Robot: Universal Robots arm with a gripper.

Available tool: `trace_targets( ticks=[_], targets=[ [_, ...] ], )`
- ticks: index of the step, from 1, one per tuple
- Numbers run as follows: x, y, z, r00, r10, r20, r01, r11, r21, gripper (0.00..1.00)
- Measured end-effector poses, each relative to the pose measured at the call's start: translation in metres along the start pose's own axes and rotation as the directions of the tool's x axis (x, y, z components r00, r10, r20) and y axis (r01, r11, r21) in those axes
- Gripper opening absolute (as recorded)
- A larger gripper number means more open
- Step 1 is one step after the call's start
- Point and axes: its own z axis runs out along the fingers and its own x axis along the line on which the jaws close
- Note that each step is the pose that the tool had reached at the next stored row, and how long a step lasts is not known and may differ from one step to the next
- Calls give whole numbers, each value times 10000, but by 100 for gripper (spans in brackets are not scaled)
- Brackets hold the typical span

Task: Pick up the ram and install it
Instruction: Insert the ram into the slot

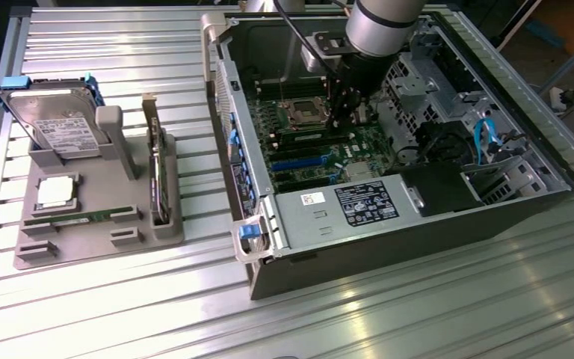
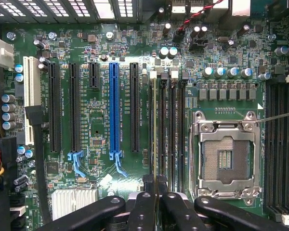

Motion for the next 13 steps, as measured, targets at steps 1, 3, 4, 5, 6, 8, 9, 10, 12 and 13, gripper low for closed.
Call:
trace_targets(
  ticks=[1,3,4,5,6,8,9,10,12,13],
  targets=[
    [-2,0,1,10000,0,1,0,10000,1,12],
    [-3,0,1,10000,-1,1,1,10000,1,12],
    [-3,0,1,10000,0,1,0,10000,1,12],
    [-3,0,1,10000,0,1,0,10000,1,12],
    [-2,0,1,10000,0,-1,0,10000,0,12],
    [-2,0,4,10000,0,0,0,10000,0,12],
    [-2,0,6,10000,0,0,0,10000,0,12],
    [-2,0,7,10000,0,0,0,10000,0,12],
    [-2,0,11,10000,0,0,0,10000,0,12],
    [-2,0,13,10000,0,1,0,10000,1,12]
  ],
)
